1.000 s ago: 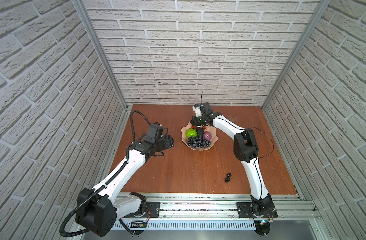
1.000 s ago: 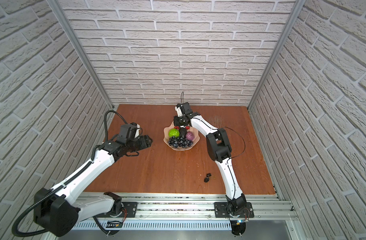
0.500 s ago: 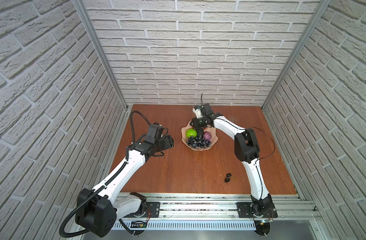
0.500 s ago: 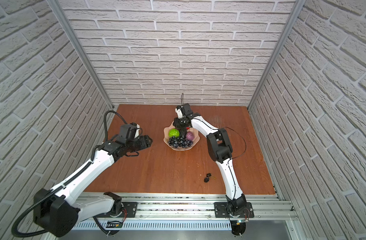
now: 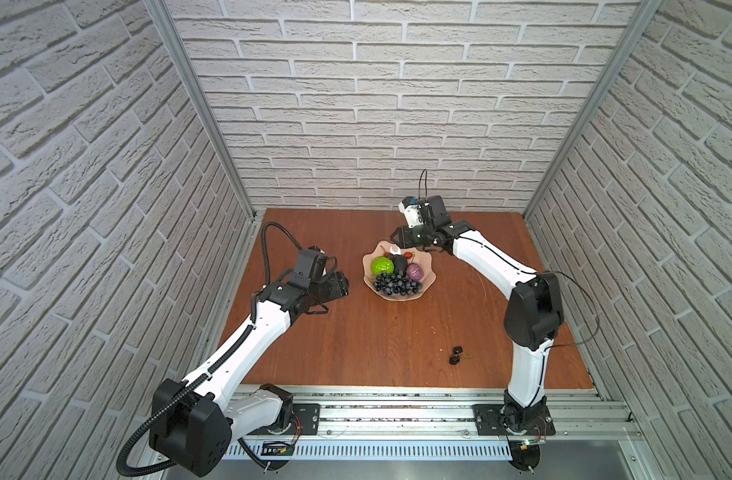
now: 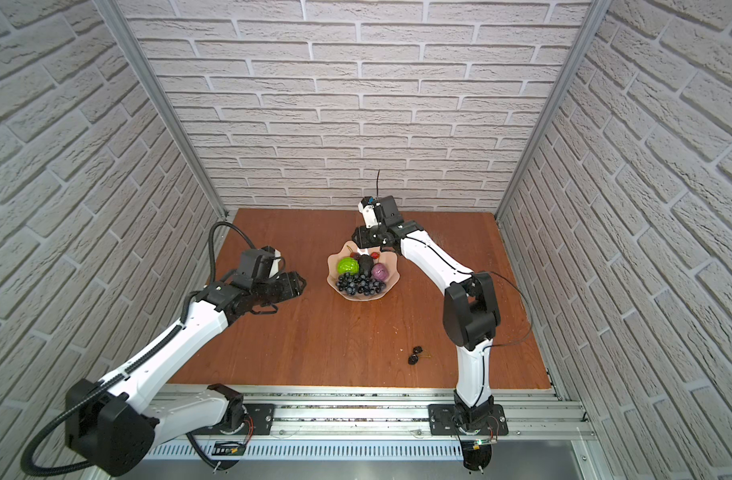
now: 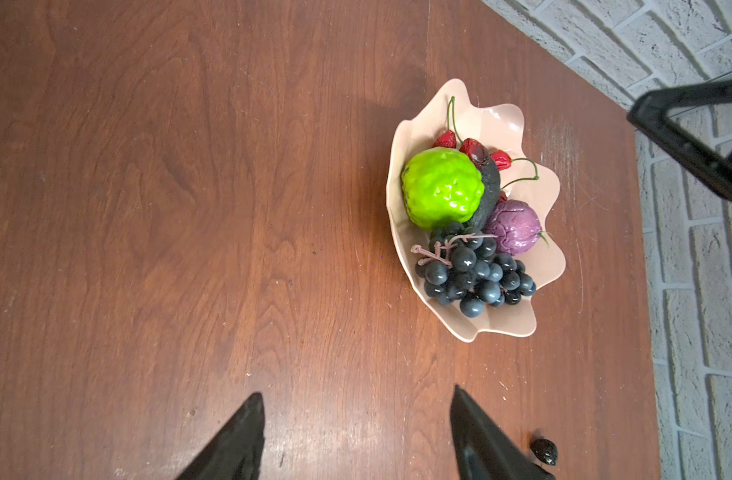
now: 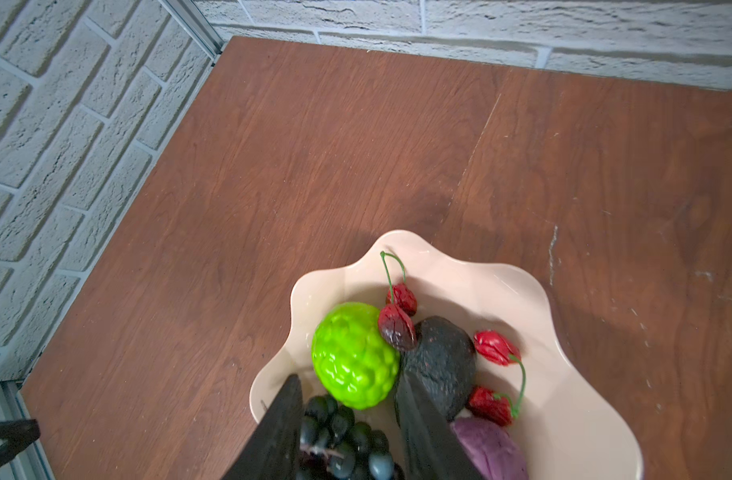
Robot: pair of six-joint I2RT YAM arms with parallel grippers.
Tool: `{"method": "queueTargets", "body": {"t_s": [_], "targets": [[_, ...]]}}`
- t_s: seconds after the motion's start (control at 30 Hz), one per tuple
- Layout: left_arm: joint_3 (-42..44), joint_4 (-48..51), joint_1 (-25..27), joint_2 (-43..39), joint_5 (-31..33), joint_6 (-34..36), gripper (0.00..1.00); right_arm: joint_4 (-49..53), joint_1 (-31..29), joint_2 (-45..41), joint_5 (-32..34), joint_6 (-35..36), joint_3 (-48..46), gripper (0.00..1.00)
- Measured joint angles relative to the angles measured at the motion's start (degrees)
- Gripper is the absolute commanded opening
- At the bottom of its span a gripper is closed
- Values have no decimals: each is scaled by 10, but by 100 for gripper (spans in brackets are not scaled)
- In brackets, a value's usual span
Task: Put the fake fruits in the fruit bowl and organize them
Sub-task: 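Move the right gripper to the dark cherry pair nearer the robot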
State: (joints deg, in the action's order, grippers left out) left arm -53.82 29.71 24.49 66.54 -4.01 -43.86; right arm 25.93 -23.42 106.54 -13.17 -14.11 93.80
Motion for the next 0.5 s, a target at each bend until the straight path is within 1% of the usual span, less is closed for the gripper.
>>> {"method": "queueTargets", "body": {"t_s": [0.13,0.27,0.37,0.5], "targets": [[2,-16,8,7,-1,-6,70,9,0,-114,28,-2,-114,42],[2,-27,13,19,-1,-8,70,47,0,-228,35,-17,-209,42],[6,-40,17,20,-1,-8,70,75,0,-313,37,-49,-284,46],[12,-49,19,22,-2,-10,70,114,0,-417,53,-108,-383,51]]}}
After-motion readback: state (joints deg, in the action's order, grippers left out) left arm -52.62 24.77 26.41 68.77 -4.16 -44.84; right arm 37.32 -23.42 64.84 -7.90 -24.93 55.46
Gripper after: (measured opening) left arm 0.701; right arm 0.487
